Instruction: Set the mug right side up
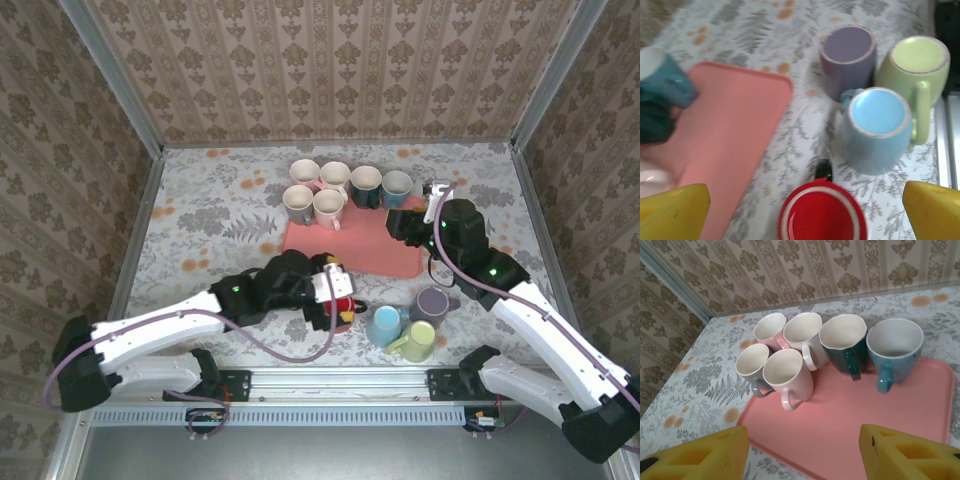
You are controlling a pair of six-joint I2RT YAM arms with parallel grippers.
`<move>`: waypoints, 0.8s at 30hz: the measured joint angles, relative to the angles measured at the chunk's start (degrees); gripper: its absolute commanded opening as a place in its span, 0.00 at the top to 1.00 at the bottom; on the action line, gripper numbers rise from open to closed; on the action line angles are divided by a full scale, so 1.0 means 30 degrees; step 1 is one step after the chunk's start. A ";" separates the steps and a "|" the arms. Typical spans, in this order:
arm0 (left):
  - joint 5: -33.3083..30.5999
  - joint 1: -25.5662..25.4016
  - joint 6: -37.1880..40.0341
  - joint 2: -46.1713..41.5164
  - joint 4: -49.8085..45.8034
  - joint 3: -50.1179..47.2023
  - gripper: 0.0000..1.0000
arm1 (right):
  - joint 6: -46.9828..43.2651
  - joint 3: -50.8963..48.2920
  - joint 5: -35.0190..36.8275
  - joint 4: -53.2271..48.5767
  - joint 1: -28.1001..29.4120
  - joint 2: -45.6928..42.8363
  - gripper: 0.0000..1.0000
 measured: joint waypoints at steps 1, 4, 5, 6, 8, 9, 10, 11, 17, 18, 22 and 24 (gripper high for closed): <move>0.0262 -0.0124 0.0117 0.0874 -0.0051 0.0401 0.00 | 0.0029 0.0000 -0.0015 -0.0335 -0.0066 -0.0328 0.37; 0.0882 -0.0372 0.0277 0.3198 -0.0342 0.1814 0.00 | 0.0291 -0.0022 -0.0044 -0.0962 -0.0357 -0.1297 0.36; 0.1020 -0.0437 0.0284 0.3803 -0.0423 0.2259 0.00 | 0.0364 -0.0044 -0.0058 -0.1027 -0.0452 -0.1537 0.34; 0.1180 -0.0481 0.0277 0.4495 -0.0430 0.2732 0.00 | 0.0423 -0.0109 -0.0066 -0.1042 -0.0576 -0.1821 0.34; 0.1435 -0.0605 0.0255 0.5581 -0.0430 0.3504 0.00 | 0.0590 -0.0328 -0.0160 -0.1042 -0.0845 -0.2310 0.34; 0.1545 -0.0685 0.0211 0.5960 -0.0372 0.3708 0.00 | 0.0736 -0.0474 -0.0240 -0.1071 -0.0991 -0.2528 0.34; 0.1668 -0.0772 0.0168 0.6273 -0.0240 0.3789 0.00 | 0.0838 -0.0627 -0.0372 -0.1086 -0.1137 -0.2710 0.34; 0.1749 -0.0867 0.0087 0.6470 -0.0124 0.3796 0.00 | 0.0896 -0.0750 -0.0495 -0.1144 -0.1246 -0.2834 0.34; 0.2157 -0.1384 -0.0670 0.7781 0.0612 0.3825 0.00 | 0.1290 -0.1617 -0.1173 -0.1355 -0.1836 -0.3439 0.32; 0.2193 -0.1450 -0.0809 0.8029 0.0670 0.3861 0.00 | 0.1355 -0.1741 -0.1304 -0.1362 -0.1916 -0.3483 0.32; 0.2229 -0.1632 -0.1173 0.8867 0.0918 0.3876 0.00 | 0.1464 -0.2047 -0.1741 -0.1355 -0.2178 -0.3512 0.32; 0.2244 -0.1763 -0.1304 0.9253 0.1013 0.3883 0.00 | 0.1523 -0.2208 -0.1909 -0.1362 -0.2266 -0.3614 0.32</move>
